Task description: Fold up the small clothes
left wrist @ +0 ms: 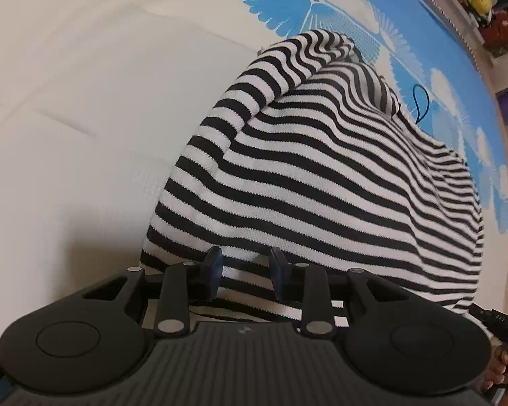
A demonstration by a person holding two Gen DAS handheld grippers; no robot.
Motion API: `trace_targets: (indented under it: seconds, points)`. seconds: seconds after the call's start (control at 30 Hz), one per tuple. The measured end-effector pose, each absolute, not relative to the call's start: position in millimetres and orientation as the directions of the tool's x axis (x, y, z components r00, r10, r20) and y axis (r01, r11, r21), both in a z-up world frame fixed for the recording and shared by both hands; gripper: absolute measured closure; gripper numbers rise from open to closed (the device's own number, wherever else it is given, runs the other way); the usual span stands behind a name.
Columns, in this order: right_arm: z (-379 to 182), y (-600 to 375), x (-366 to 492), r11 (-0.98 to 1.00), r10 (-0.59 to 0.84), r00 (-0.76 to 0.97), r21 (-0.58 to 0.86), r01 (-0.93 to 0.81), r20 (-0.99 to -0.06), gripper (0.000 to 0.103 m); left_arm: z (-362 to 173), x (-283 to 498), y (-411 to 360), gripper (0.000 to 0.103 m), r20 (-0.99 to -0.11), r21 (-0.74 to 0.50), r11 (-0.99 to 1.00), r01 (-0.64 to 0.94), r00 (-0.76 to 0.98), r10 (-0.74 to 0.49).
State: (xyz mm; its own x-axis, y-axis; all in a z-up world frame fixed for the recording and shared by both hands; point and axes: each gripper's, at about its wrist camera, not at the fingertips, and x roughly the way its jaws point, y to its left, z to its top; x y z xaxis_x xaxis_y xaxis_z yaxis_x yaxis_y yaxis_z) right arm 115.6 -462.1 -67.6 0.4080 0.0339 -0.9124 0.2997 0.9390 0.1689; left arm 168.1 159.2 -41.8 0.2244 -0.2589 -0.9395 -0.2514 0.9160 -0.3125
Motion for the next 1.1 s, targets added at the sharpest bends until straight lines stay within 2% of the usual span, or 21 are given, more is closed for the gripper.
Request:
trace_targets:
  seconds: [0.03, 0.13, 0.27, 0.3, 0.37, 0.43, 0.6, 0.73, 0.77, 0.8, 0.93, 1.0, 1.1]
  points:
    - [-68.0, -465.0, 116.6, 0.942, -0.007, 0.401, 0.128, 0.309, -0.916, 0.103, -40.2, 167.7, 153.1, 0.069, -0.941, -0.302, 0.922, -0.243, 0.231, -0.248]
    - [-56.7, -482.9, 112.3, 0.889, 0.073, 0.499, 0.283, 0.359, -0.863, 0.103, -27.7, 163.4, 147.5, 0.069, -0.919, -0.336, 0.914, -0.227, 0.293, -0.265]
    - [-36.0, -472.2, 109.0, 0.892, 0.185, 0.626, 0.397, 0.216, -0.757, 0.097, -12.2, 161.7, 144.8, 0.064, -0.87, -0.396, 0.898, -0.194, 0.393, -0.299]
    - [-34.9, -465.0, 111.8, 0.894, 0.224, 0.63, 0.414, 0.17, -0.744, 0.093, -10.5, 162.2, 142.9, 0.064, -0.866, -0.395, 0.9, -0.184, 0.402, -0.298]
    - [-34.0, -446.8, 116.6, 0.903, 0.293, 0.616, 0.424, 0.074, -0.732, 0.072, -11.1, 161.8, 136.0, 0.062, -0.866, -0.382, 0.91, -0.16, 0.407, -0.292]
    - [-36.6, -431.6, 124.1, 0.919, 0.316, 0.586, 0.395, 0.008, -0.746, 0.065, -7.7, 161.1, 127.7, 0.057, -0.866, -0.365, 0.922, -0.127, 0.41, -0.286]
    - [-56.2, -401.8, 132.7, 0.97, 0.221, 0.498, 0.241, -0.025, -0.838, 0.065, -4.3, 161.6, 93.5, 0.052, -0.863, -0.314, 0.949, -0.004, 0.418, -0.284]
    - [-71.6, -405.8, 138.8, 0.982, 0.149, 0.421, 0.183, 0.041, -0.895, 0.065, -6.2, 163.3, 62.0, 0.052, -0.853, -0.302, 0.95, 0.084, 0.422, -0.309]
    - [-73.9, -406.1, 139.5, 0.982, 0.143, 0.412, 0.18, 0.05, -0.9, 0.061, -9.4, 166.1, 54.5, 0.05, -0.856, -0.293, 0.951, 0.095, 0.416, -0.306]
    - [-75.1, -404.0, 141.2, 0.983, 0.137, 0.411, 0.173, 0.052, -0.901, 0.06, -14.1, 169.0, 47.5, 0.047, -0.867, -0.272, 0.957, 0.103, 0.405, -0.29]
    - [-74.7, -405.5, 137.5, 0.984, 0.142, 0.42, 0.172, 0.034, -0.896, 0.06, -46.6, 182.9, 22.7, 0.048, -0.942, -0.09, 0.988, 0.127, 0.312, -0.126]
    - [-73.1, -409.6, 138.0, 0.983, 0.151, 0.429, 0.181, 0.031, -0.89, 0.06, -45.4, 187.0, 21.5, 0.048, -0.94, -0.098, 0.991, 0.091, 0.318, -0.122]
    - [-59.9, -415.5, 132.9, 0.979, 0.162, 0.491, 0.201, 0.027, -0.856, 0.06, -25.0, 187.5, 35.8, 0.048, -0.9, -0.196, 0.981, -0.009, 0.398, -0.176]
